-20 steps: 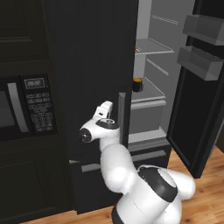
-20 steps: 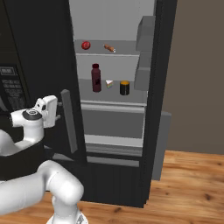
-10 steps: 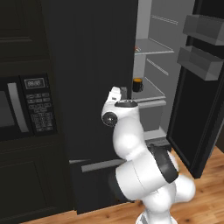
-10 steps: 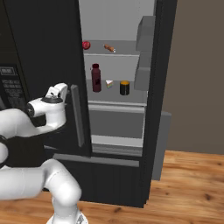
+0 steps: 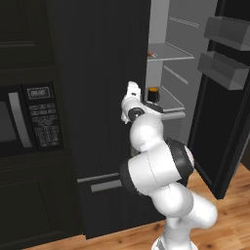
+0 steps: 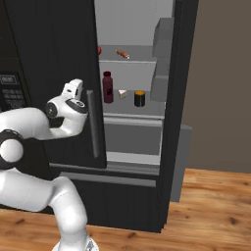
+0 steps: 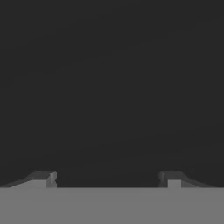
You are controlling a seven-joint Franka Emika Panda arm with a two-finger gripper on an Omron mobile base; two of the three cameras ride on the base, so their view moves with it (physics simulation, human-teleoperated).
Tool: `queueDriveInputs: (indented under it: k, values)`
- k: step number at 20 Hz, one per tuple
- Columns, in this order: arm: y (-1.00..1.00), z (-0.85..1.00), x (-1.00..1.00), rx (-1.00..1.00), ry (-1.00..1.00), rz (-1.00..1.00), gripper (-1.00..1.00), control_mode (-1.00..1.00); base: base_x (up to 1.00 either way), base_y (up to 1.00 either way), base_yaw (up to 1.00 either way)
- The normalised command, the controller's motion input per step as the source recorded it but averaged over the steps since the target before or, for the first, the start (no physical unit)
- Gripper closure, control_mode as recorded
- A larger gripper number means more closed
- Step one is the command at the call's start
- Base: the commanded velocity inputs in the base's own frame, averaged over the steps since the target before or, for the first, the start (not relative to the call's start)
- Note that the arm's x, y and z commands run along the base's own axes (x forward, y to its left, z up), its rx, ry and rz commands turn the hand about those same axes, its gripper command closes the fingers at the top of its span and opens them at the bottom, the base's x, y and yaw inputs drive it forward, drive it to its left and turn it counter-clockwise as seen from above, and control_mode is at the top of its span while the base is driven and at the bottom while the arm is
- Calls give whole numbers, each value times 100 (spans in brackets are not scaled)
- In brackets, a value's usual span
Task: Place the tupperware on the top shelf of the fridge. Make space for the tupperware among the existing items by rearranging them on the shelves if needed. Close the fridge door when finished.
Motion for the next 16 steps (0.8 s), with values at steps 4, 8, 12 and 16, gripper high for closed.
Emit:
queueDriveInputs:
  k: [4, 8, 12, 16]
  values:
    - [17, 70, 44, 0, 4, 6, -100, -100, 0, 0, 0]
    - [26, 80, 46, 0, 12, 3, -100, -100, 0, 0, 0]
    - [32, 86, 46, -2, 19, 1, -100, -100, 0, 0, 0]
    - [39, 97, 47, -4, 21, 1, -100, -100, 0, 0, 0]
